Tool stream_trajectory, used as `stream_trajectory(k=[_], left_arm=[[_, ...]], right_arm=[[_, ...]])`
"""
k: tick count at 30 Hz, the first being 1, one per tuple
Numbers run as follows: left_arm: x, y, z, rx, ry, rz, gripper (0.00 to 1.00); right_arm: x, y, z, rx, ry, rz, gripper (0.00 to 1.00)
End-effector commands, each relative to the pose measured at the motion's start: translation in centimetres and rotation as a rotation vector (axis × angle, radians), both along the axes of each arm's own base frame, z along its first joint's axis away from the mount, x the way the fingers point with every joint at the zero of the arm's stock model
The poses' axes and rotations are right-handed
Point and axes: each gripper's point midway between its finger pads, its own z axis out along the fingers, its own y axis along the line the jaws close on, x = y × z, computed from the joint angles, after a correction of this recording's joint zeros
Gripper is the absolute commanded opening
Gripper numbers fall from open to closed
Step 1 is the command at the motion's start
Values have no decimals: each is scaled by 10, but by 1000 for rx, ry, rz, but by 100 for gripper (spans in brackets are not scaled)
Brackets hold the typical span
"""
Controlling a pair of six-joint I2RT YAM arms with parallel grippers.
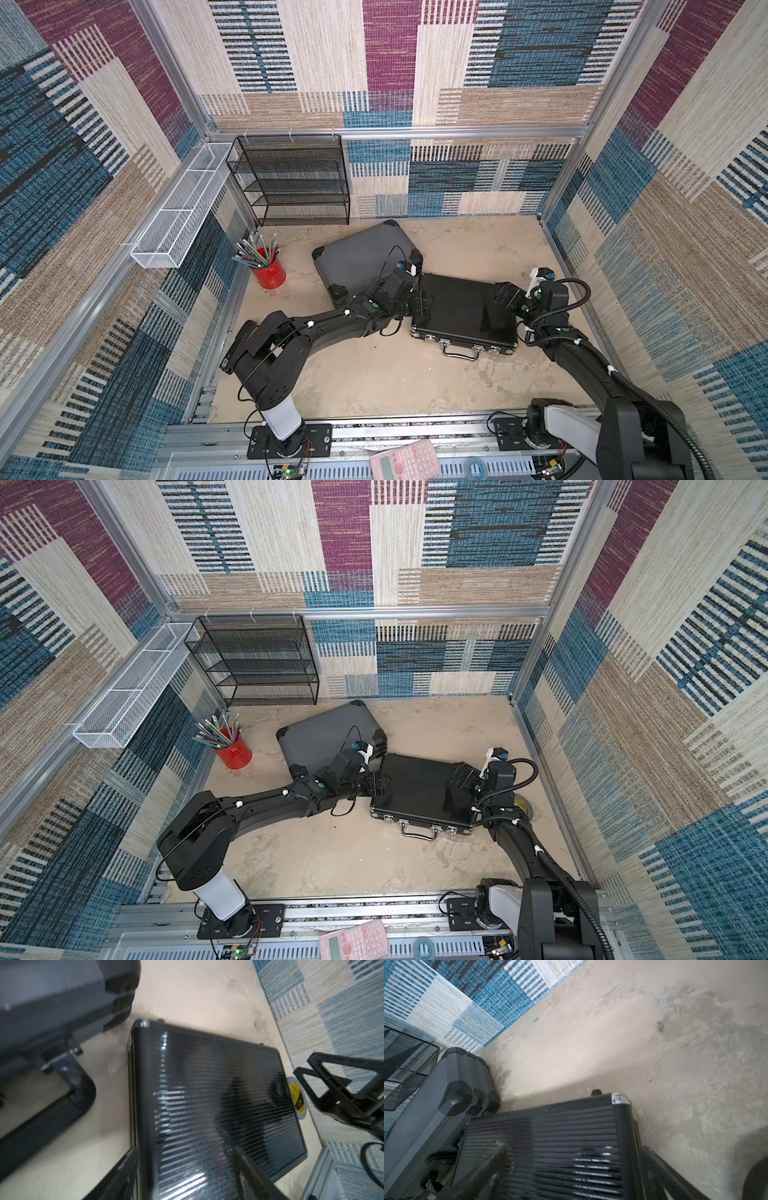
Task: Open the poker set cases
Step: Adjust the poker set case at the center of the board.
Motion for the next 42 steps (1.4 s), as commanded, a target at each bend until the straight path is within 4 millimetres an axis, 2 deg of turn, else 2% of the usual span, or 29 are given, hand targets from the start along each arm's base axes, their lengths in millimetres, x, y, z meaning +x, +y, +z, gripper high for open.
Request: stream_trajectory(k=[1,6,11,17,22,27,35,39,42], left_arm=[[-14,3,-12,-7,60,47,74],[-35,-7,-24,-35,108,55,75],[-38,-23,-32,-96,136,33,73],[-27,-53,-23,-172,121,-29,65],[-15,-70,-17,-188,86,-64,62],[9,-79,-15,-203,77,-75,62],[46,-74,-6,-192,33,-75,62],[48,-73,-5,-184,47,-107,62],[43,-64,-6,-170,51,-89,64]], right_arm=[[-11,-2,-9,12,34,-24,99],[-25,6,-14,65,40,-7,99],[-38,20,-24,128,50,41,98],[-40,34,-30,183,49,108,93],[-32,36,-19,184,3,127,90],[-21,42,-10,206,-30,162,89],[-7,46,-5,237,-57,180,89],[-1,43,-6,215,-51,180,92],[2,39,-7,186,-41,169,95]])
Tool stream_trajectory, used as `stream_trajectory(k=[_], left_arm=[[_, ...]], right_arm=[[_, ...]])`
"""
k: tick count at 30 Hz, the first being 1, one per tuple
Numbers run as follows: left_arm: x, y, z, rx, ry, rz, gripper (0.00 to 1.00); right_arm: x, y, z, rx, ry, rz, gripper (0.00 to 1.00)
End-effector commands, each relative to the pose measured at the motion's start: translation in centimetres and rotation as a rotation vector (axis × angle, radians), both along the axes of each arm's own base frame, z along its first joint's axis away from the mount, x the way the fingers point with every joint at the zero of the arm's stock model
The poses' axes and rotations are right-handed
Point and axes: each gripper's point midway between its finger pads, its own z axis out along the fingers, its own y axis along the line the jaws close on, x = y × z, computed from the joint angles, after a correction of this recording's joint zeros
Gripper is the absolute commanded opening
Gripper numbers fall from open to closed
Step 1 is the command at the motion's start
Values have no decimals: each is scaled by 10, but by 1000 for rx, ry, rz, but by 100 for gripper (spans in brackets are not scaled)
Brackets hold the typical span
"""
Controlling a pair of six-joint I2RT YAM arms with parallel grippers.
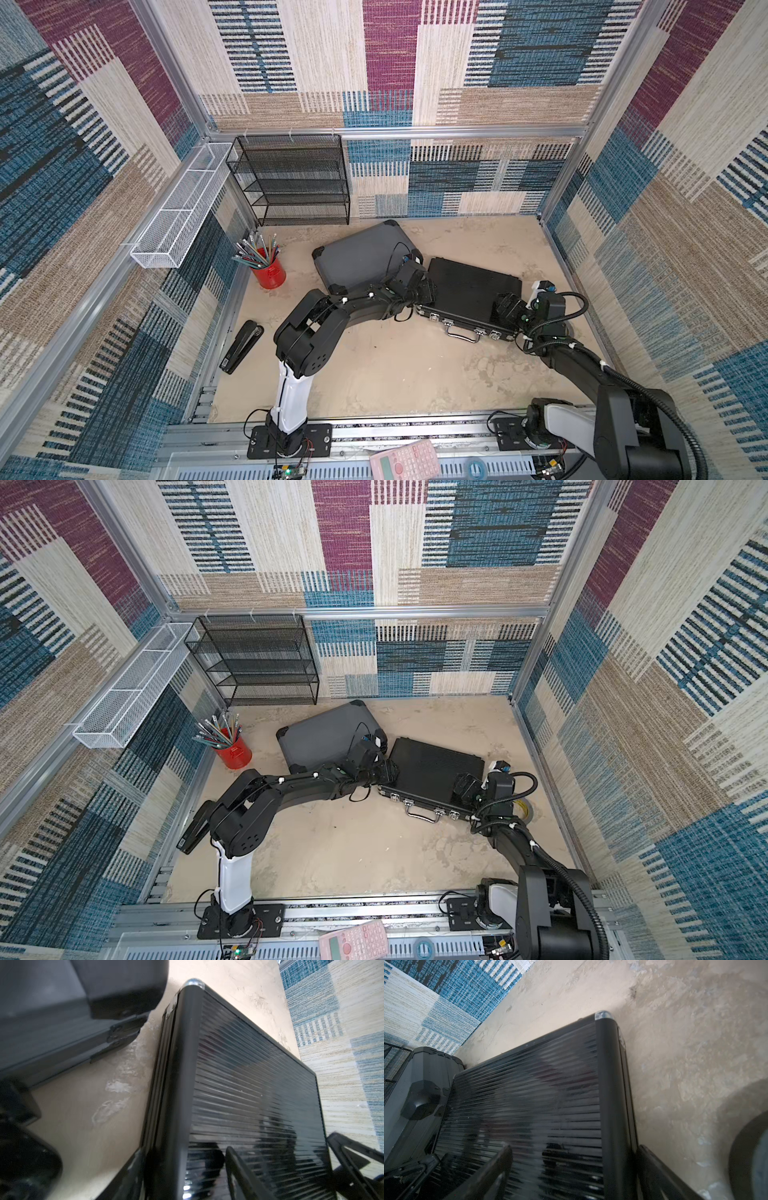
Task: Open the poker set cases
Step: Adjust the poker set case at the center of the board.
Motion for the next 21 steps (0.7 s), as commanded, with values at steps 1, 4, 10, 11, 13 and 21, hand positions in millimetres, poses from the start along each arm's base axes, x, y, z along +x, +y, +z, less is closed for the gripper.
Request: stream_trajectory(k=[1,4,10,11,13,21], left_arm=[[-25,-24,25,-127,7,-149,65],[-28,-6,29,-99,-17,-98,71],[-25,22,66,-1,-138,-52,87],[-25,26,74,17,-162,-50,90],[-24,33,88,34,-199,-43,92],[-59,42,75,-38,-101,-7,93]], right_arm=[[5,39,25,115,-82,194,96],[3,34,26,88,-82,173,98],[-1,27,24,46,-67,145,99],[-1,25,25,38,-70,141,100],[-1,25,26,29,-73,139,99],[-9,18,23,19,-66,102,99]])
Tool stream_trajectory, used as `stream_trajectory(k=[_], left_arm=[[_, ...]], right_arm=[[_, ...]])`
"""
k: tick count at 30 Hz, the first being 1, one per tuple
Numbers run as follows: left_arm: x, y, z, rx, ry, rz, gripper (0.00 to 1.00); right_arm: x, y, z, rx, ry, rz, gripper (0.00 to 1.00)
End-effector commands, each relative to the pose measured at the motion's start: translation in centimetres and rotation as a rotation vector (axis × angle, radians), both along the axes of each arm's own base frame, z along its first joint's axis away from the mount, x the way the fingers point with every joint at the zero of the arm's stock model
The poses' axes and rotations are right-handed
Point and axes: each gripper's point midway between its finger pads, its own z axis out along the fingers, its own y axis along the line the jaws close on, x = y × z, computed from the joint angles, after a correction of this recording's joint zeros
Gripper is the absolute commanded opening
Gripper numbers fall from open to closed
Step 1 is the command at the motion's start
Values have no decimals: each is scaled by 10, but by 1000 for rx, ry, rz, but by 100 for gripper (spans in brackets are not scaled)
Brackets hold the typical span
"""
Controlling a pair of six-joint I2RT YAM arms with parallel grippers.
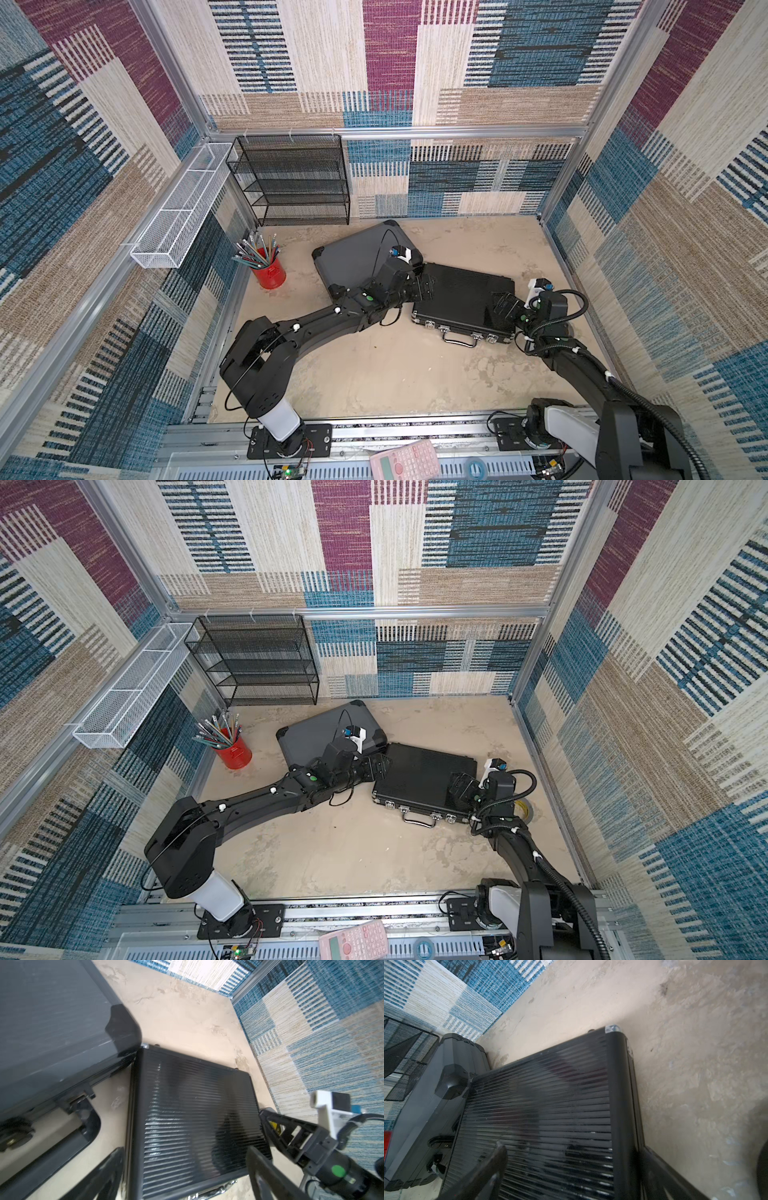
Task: Open the poker set cases
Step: Adjust the poker set case at the center of the board, then open the fastener on the poker set case.
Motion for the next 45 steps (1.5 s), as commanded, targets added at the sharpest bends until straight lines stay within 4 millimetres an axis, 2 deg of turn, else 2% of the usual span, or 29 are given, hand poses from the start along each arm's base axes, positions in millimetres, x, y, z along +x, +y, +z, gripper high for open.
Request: stream_trajectory(k=[1,5,8,12,18,22,31,39,45], left_arm=[[-24,0,-18,-24,70,5,93],[-58,-5,-42,-72,149,31,93],[-77,-14,-51,-139,179,45,93],[-92,-34,-56,-218,210,34,93],[-80,-57,-75,-335,272,21,90],[-73,-67,-81,-398,290,15,86],[-65,-56,-89,-391,272,73,86],[-69,-49,-106,-409,339,108,84],[-65,-44,-108,-435,327,124,82]], right_arm=[[-1,5,7,9,-35,21,99],[-3,1,8,-4,-37,11,99],[-5,1,8,-8,-40,8,99],[-9,-1,5,-8,-30,-4,99],[-10,-6,1,7,-18,-21,99],[-10,-8,5,12,-31,-30,99],[-12,-8,5,11,-31,-27,99],[-11,-7,7,17,-37,-21,99],[-12,-6,6,16,-34,-13,99]])
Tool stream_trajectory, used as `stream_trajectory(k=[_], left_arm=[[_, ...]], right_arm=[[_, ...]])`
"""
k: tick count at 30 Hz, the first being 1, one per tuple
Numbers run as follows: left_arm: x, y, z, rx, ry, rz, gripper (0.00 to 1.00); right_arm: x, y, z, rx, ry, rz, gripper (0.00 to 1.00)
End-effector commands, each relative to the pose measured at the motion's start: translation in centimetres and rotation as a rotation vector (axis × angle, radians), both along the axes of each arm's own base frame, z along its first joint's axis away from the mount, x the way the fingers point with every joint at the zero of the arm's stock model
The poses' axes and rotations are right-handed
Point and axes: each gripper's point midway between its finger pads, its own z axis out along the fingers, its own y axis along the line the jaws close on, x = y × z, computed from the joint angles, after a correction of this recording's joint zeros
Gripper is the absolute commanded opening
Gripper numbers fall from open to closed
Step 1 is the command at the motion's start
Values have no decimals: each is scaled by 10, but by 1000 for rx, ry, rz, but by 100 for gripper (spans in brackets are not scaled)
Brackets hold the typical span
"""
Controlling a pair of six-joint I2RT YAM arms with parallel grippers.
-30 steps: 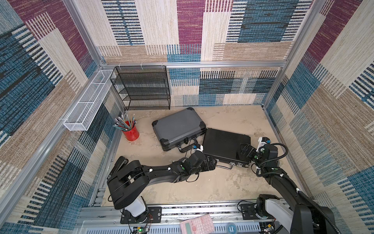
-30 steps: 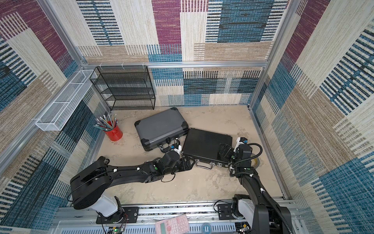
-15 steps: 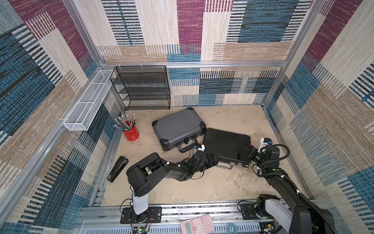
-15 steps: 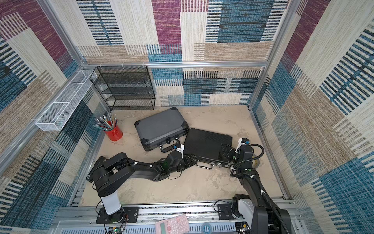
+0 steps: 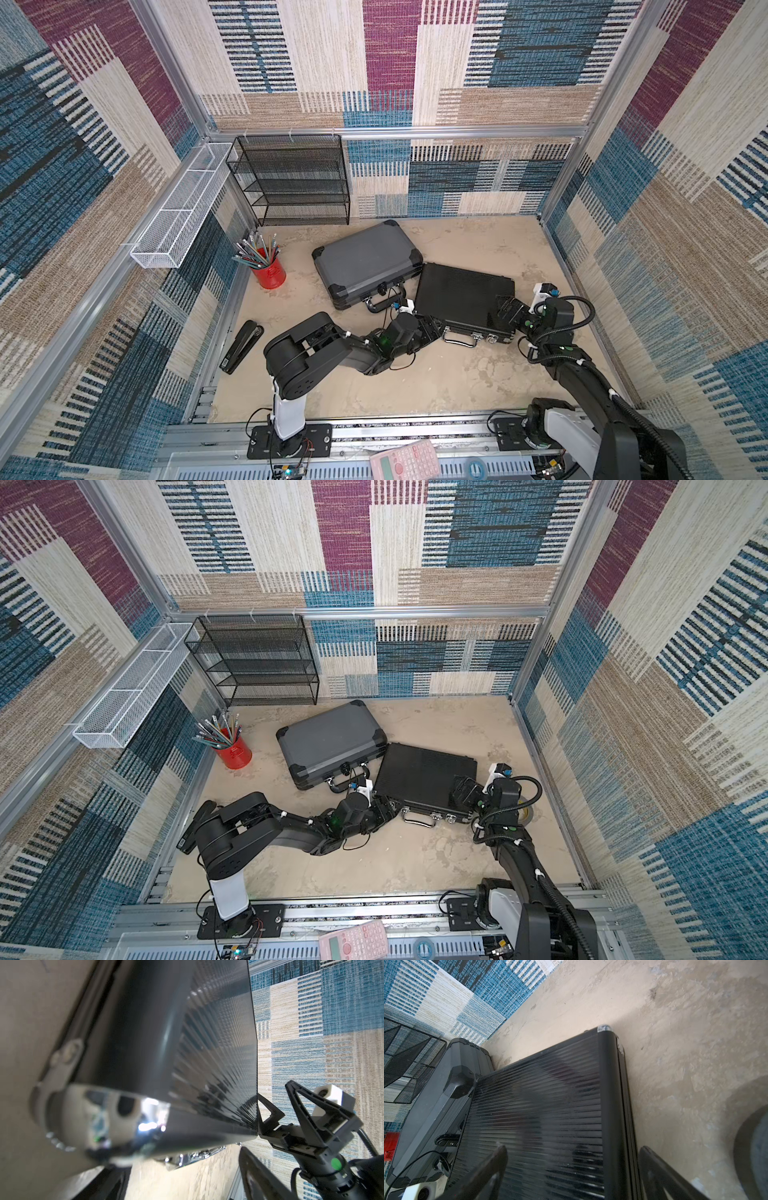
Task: Open the poker set cases
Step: Open the fastener on the poker set case.
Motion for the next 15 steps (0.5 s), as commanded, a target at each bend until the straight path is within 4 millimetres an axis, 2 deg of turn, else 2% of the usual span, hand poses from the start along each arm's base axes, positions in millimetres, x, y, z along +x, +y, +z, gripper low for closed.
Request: stream_trajectory(k=[1,10,15], left_arm=[[4,1,1,-23,1,22,82],[8,8,-8,-54,24,25,79],[8,-5,-5,-137,24,-34,74]], right_arm=[[1,2,3,8,-13,12,99],[0,2,4,3,-16,9,99],[2,2,7,9,-22,13,99]])
